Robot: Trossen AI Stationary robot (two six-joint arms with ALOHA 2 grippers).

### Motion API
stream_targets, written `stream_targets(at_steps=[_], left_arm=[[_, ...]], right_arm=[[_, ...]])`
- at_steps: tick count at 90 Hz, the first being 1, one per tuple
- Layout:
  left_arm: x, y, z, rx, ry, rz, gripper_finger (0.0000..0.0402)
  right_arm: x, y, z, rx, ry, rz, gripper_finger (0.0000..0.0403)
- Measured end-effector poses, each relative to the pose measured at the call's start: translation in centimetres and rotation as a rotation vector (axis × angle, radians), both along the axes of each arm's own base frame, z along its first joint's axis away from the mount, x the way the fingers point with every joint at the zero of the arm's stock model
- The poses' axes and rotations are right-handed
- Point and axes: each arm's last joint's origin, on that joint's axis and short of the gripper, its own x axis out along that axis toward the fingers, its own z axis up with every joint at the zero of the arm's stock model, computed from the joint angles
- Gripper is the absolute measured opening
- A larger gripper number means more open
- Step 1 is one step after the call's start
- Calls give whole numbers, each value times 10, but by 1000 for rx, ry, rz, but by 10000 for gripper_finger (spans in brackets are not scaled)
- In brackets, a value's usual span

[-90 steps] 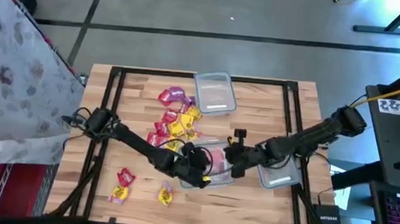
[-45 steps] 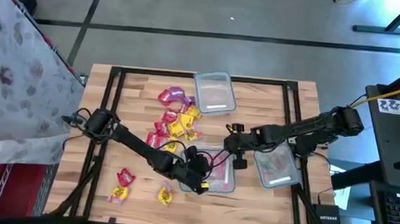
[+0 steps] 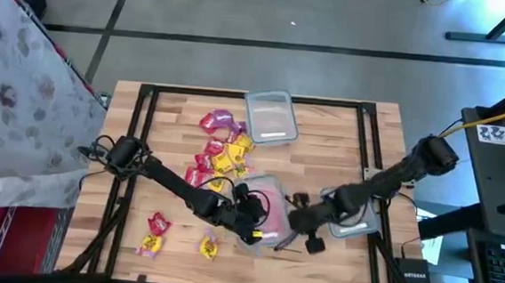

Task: Sort candy
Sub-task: Close the top rectangular transparent food container

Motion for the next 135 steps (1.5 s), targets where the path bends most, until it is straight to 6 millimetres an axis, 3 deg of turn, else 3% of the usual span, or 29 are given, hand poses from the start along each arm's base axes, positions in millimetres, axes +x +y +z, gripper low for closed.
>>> stream_targets(at_steps=[12, 22, 32, 43, 83, 98, 110, 123, 135], left_arm=[[0, 0, 2, -13, -6, -8, 0], [0, 0, 2, -28, 2, -22, 0], [0, 0, 2, -34, 9, -28, 0], [-1, -1, 2, -47, 12, -18, 0], [5, 9, -10, -129, 66, -36, 0], [7, 10, -12, -136, 60, -37, 0], [8, 9, -12, -136, 50, -41, 0], [11, 8, -12, -142, 22, -52, 0], [13, 5, -12, -127, -4, -89, 0]], right_arm=[[10, 17, 11, 70, -181, 71, 0], [7, 19, 14, 47, -112, 147, 0], [1, 11, 22, -87, -26, 53, 0], [-6, -2, 14, -248, 75, -75, 0], [19, -11, -17, -273, 65, -193, 0], [19, -11, -18, -282, 51, -207, 0], [14, -8, -5, -292, 62, -187, 0], [10, -7, 27, -326, -2, -197, 0], [12, -25, 34, -430, -30, -274, 0]])
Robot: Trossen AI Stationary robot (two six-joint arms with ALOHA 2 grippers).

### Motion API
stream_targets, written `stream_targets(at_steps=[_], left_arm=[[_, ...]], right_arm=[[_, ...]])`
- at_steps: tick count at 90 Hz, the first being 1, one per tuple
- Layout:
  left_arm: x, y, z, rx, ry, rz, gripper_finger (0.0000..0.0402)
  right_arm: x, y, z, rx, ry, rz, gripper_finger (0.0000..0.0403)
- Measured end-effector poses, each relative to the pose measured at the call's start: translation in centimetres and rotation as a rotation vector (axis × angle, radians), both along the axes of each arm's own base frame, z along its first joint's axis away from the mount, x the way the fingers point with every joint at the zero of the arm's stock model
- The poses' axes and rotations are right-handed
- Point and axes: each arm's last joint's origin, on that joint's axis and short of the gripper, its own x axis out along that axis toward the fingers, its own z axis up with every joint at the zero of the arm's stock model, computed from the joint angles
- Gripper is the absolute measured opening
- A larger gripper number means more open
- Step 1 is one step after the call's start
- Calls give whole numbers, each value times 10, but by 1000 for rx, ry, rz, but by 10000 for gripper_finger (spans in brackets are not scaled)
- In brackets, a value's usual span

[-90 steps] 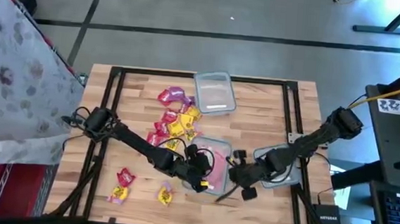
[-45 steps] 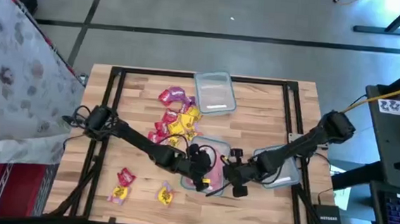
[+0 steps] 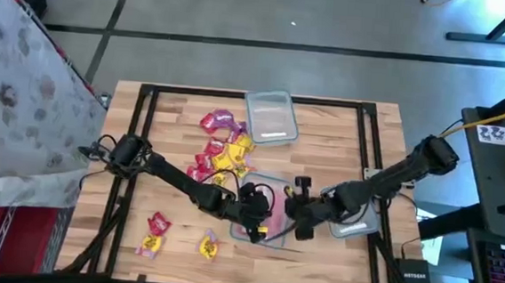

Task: Sort candy
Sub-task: Close the top rectangular transparent food container

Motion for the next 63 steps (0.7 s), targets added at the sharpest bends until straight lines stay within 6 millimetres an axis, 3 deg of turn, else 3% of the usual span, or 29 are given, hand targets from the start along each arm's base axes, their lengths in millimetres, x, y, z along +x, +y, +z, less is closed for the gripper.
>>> stream_targets(at_steps=[10, 37, 51, 63], left_arm=[[0, 0, 0, 2, -5, -4, 0], [-1, -4, 0, 3, -7, -4, 0], [-1, -4, 0, 12, -5, -5, 0], [-2, -5, -1, 30, 7, -17, 0]], right_arm=[[6, -23, -1, -37, 9, -92, 0], [0, -76, -38, -35, 115, -318, 0], [-4, -75, -51, 88, 137, -263, 0], [-4, -56, -52, 238, 164, -114, 0]])
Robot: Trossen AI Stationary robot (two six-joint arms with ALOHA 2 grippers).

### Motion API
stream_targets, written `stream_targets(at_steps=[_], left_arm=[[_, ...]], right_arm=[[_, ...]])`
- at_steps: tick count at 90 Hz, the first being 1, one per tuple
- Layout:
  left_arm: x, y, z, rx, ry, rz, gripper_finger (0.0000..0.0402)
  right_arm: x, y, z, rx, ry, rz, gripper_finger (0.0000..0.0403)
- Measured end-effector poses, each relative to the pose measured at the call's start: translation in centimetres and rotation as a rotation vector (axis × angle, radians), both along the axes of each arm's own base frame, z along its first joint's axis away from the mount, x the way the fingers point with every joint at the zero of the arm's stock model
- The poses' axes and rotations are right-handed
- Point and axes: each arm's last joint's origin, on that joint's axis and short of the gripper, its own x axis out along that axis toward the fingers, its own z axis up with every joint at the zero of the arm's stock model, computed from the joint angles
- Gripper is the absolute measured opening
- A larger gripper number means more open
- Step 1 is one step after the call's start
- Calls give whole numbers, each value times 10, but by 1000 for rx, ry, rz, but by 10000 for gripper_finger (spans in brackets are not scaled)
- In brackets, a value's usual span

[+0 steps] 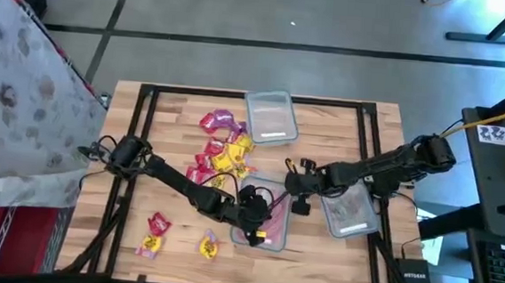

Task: Sort candy
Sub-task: Close the top rectangular transparent food container

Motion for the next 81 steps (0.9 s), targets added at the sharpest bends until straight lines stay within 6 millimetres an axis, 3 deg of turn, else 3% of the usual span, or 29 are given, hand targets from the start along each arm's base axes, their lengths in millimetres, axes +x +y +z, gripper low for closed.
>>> stream_targets(at_steps=[19, 31, 41, 54, 68, 81], left_arm=[[0, 1, 0, 3, 5, 0, 0], [1, 1, 1, 8, -5, -6, 0], [1, -1, 1, 7, -15, -11, 0], [1, -2, 1, 7, -16, -12, 0], [0, -3, 1, 2, -17, -13, 0], [0, -4, 1, 18, -10, -34, 0]], right_arm=[[-8, 47, 4, 171, -32, 249, 0], [-17, 65, 14, 77, -33, 321, 0], [-13, 59, 32, -113, -94, 222, 0], [0, 29, 40, -287, -138, 56, 0], [11, 0, 31, -256, -70, -25, 0], [16, -4, 26, -189, -45, 69, 0]])
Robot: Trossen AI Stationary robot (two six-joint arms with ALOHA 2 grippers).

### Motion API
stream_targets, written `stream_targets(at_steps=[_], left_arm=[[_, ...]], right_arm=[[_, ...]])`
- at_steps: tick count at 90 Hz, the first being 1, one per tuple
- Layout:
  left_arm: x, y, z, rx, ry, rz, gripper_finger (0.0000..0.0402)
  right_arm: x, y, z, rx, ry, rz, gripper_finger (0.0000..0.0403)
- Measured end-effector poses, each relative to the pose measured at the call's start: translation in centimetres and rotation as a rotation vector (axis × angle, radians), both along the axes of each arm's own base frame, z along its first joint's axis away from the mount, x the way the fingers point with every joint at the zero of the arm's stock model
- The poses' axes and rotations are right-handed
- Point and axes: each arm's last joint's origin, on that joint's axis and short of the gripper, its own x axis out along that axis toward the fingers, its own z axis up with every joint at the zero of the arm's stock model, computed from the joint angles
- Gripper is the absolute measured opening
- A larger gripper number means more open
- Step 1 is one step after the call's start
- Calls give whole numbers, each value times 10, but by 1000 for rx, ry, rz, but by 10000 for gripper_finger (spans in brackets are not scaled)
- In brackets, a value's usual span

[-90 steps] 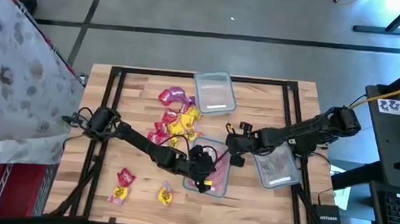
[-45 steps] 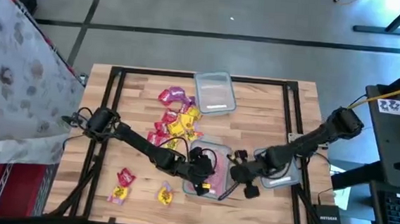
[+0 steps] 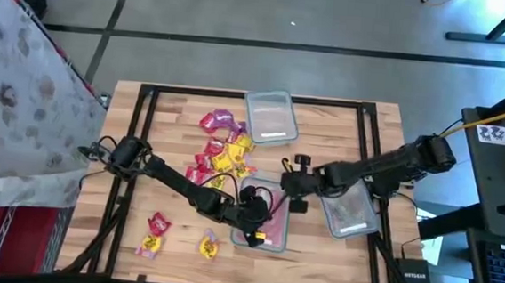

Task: Sort candy
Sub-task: Close the top rectangular transparent food container

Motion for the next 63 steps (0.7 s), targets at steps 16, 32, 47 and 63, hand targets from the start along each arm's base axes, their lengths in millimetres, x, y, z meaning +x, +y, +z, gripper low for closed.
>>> stream_targets(at_steps=[16, 32, 47, 63], left_arm=[[-2, -7, 0, 3, 23, -102, 0], [-3, -11, 2, -15, 26, -158, 0], [-3, -13, 4, -11, 17, -174, 0], [-3, -13, 4, 17, 16, -164, 0]], right_arm=[[-6, 16, 2, 134, 43, 126, 0], [-18, 39, 1, 246, 117, 211, 0], [-32, 64, -3, 402, 226, 342, 0], [-41, 69, 1, 381, 259, 363, 0]])
